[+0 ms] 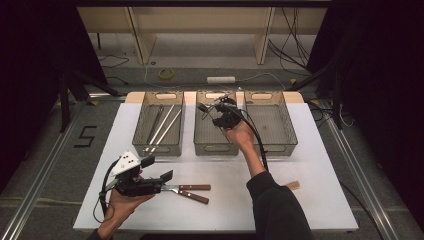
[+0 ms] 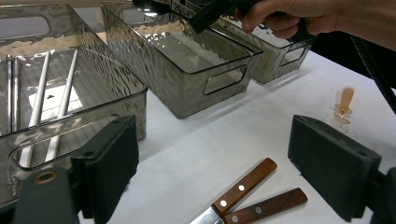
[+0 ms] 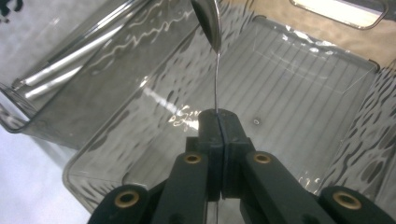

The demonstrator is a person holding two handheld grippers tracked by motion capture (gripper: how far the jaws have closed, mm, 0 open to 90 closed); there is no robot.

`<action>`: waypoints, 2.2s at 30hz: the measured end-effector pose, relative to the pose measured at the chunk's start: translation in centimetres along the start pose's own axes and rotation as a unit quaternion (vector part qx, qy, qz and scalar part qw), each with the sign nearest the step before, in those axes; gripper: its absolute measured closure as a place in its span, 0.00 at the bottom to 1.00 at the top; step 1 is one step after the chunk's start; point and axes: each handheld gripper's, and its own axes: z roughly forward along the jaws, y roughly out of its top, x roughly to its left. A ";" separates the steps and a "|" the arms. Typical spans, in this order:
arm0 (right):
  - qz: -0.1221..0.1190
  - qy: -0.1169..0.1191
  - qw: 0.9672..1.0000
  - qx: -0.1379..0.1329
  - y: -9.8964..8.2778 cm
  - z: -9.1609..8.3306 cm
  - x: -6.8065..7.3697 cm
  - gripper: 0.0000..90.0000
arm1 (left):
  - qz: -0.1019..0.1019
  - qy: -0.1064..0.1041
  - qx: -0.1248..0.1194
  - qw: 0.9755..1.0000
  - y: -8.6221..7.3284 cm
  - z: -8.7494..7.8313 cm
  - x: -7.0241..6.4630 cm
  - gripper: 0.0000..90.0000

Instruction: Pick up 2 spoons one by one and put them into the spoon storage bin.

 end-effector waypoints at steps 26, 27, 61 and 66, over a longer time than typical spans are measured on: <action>-0.028 0.044 0.999 -0.011 -0.7 -2.7 -0.9 0.56 | -0.003 0.001 -0.001 1.000 0.0 -0.1 0.0 0.17; -0.037 0.050 0.998 -0.009 -0.9 -3.3 -0.9 0.53 | -0.003 0.001 -0.001 1.000 0.0 -0.1 0.0 0.17; -0.130 0.065 0.988 0.057 -16.6 -13.5 -3.5 0.38 | 0.002 0.004 0.004 1.000 0.0 0.2 -0.1 0.17; -0.134 0.058 0.986 0.076 -17.2 -13.3 -3.7 0.36 | 0.002 0.003 0.005 1.000 0.0 0.2 -0.2 0.17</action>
